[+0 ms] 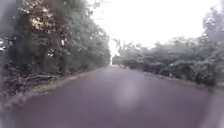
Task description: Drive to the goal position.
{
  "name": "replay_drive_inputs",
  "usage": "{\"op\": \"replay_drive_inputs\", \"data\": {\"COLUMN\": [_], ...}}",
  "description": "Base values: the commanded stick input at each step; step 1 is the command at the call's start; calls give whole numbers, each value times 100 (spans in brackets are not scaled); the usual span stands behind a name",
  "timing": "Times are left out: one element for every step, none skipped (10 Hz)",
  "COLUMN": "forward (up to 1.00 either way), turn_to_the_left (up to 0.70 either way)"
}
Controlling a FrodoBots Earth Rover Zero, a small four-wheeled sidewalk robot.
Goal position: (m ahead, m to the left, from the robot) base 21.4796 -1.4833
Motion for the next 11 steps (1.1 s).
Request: {"op": "replay_drive_inputs", "data": {"forward": [100, 100, 100, 100, 100, 100, 100, 100, 100, 100, 100], "turn_to_the_left": [0, 0, 0, 0, 0, -2, -24, -32, -40, -40, -4]}}
